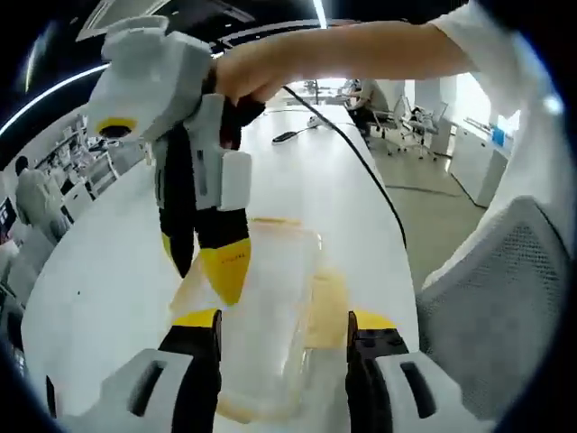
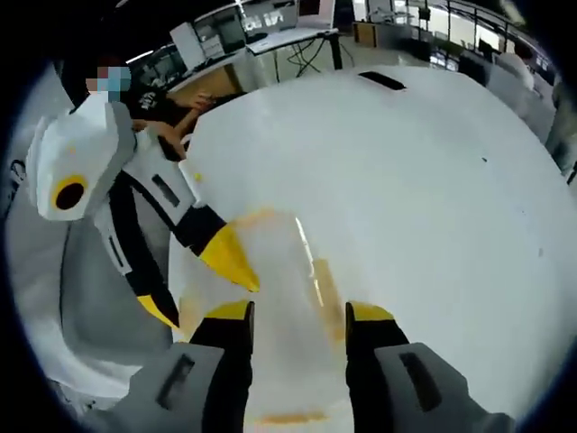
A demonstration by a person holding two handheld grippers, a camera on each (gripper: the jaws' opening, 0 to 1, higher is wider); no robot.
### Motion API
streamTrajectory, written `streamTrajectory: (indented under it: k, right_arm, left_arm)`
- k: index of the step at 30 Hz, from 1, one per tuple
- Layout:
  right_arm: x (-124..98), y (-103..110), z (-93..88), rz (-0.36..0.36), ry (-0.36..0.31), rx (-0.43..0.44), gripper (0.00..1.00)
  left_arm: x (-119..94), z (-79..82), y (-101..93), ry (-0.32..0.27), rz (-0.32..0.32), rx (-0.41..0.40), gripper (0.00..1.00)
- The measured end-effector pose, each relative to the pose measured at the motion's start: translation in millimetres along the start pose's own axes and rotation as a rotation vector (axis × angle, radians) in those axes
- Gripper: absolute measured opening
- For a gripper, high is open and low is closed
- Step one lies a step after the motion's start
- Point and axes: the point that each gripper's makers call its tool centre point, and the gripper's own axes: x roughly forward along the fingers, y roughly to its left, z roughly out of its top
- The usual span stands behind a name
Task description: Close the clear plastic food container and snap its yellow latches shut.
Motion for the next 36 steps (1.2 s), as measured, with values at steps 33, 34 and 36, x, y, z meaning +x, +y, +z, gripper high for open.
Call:
streamTrajectory:
  k: [33,34,36]
  right_arm:
    - [6,7,-1.7,0.105,0.203,-0.052,0.35]
    - [6,7,-1.7,0.104,0.205,-0.052,0.35]
    - [6,7,-1.8,0.101,0.21,-0.059,0.34]
  left_arm:
    - [7,-6.3,4.9,0.092,0.058,0.192,0.45]
    - [7,-5.9,5.2,0.092,0.056,0.19,0.44]
    - [7,-6.0,5.4,0.093,0.056,0.188,0.44]
